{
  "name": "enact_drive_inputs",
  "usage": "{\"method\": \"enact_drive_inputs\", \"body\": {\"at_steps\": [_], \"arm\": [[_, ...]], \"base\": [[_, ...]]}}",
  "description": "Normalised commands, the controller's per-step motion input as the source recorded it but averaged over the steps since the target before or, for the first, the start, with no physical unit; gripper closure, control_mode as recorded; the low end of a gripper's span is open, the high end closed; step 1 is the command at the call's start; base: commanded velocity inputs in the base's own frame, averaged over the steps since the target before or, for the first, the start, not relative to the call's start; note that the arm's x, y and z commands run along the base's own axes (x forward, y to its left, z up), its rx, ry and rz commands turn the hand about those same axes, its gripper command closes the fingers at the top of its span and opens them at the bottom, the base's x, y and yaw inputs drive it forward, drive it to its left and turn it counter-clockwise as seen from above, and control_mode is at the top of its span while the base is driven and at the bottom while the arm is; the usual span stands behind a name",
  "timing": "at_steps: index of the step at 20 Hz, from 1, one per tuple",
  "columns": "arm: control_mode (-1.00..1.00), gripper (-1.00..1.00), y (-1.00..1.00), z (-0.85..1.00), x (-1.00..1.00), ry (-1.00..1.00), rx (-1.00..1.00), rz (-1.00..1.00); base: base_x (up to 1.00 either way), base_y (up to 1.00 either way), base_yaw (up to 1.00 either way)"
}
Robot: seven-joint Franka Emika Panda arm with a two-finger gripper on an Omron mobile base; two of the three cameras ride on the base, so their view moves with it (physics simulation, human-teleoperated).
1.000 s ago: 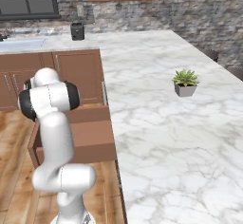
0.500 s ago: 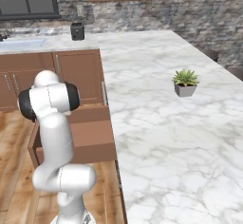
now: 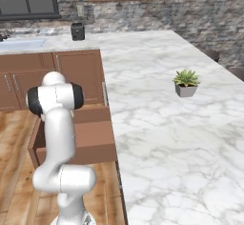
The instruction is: Pick up the metallic utensils from the counter and place them in the open drawer. Make sure not to pick up any wooden utensils.
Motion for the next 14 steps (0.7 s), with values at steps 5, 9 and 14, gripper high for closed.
{"method": "enact_drive_inputs", "body": {"at_steps": [5,9,14], "arm": [[-1.0,1.0,-0.01,-0.58,0.34,0.17,-0.02,0.11],[-1.0,1.0,-0.05,-0.56,0.17,0.17,0.0,0.09],[-1.0,1.0,-0.03,-0.57,0.02,0.16,0.0,0.08]], "base": [[0.0,0.0,0.0],[0.0,0.0,0.0],[0.0,0.0,0.0]]}}
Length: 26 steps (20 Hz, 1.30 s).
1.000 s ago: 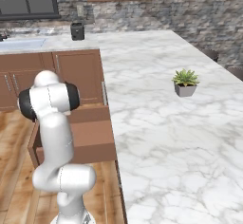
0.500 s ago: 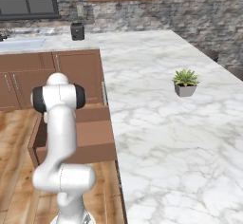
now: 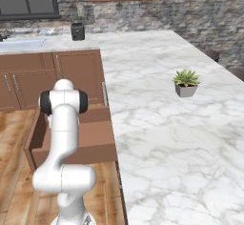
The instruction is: Pick up the metallic utensils from the counter and place them in the open drawer. Make sure not to pick up any wooden utensils.
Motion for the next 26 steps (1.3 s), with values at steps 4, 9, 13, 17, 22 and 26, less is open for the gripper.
{"method": "enact_drive_inputs", "body": {"at_steps": [4,9,13,17,22,26], "arm": [[-1.0,1.0,-0.01,-0.31,0.0,0.11,0.0,0.08],[-1.0,1.0,0.0,-0.2,0.0,0.04,-0.01,0.07],[-1.0,1.0,-0.02,-0.06,-0.22,0.0,0.0,0.15],[-1.0,1.0,-0.02,0.0,-0.37,-0.04,0.0,0.3],[-1.0,1.0,-0.08,0.0,-0.04,-0.03,0.0,0.31],[-1.0,1.0,-0.17,-0.23,0.16,0.0,0.02,0.18]], "base": [[0.0,0.0,0.0],[0.0,0.0,0.0],[0.0,0.0,0.0],[0.0,0.0,0.0],[0.0,0.0,0.0],[0.0,0.0,0.0]]}}
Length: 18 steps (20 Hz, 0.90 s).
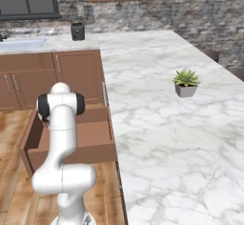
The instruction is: Pick up the metallic utensils from the counter and place them in the open drawer. Make sure not to pick up any wooden utensils.
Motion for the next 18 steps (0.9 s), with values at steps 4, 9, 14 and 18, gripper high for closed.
{"method": "enact_drive_inputs", "body": {"at_steps": [4,9,14,18], "arm": [[-1.0,1.0,-0.15,-0.46,0.25,0.0,0.05,0.09],[-1.0,1.0,-0.04,-0.39,0.34,0.0,0.1,0.04],[-1.0,1.0,-0.07,-0.08,0.08,0.0,0.08,0.01],[-1.0,-1.0,0.0,0.0,0.0,0.01,0.0,0.0]], "base": [[0.0,0.0,0.0],[0.0,0.0,0.0],[0.0,0.0,0.0],[0.0,0.0,0.0]]}}
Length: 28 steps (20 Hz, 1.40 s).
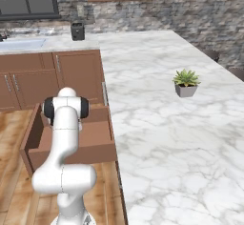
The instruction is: Pick up the metallic utensils from the counter and place them in the open drawer. Make sure not to pick up any wooden utensils.
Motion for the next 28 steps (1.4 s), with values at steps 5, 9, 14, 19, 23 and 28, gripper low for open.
{"method": "enact_drive_inputs", "body": {"at_steps": [5,9,14,19,23,28], "arm": [[-1.0,-1.0,0.0,0.09,0.0,0.01,0.0,0.0],[-1.0,-1.0,0.0,0.37,-0.01,0.0,0.0,0.0],[-1.0,-1.0,-0.06,0.82,0.0,-0.01,0.0,0.0],[-1.0,-1.0,-0.19,0.99,-0.11,0.0,0.02,0.0],[-1.0,-1.0,-0.44,0.93,-0.56,-0.01,0.06,-0.03],[-1.0,-1.0,-0.56,0.89,-0.96,-0.05,0.11,-0.11]], "base": [[0.0,0.0,0.0],[0.0,0.0,0.0],[0.0,0.0,0.0],[0.0,0.0,0.0],[0.0,0.0,0.0],[0.0,0.0,0.0]]}}
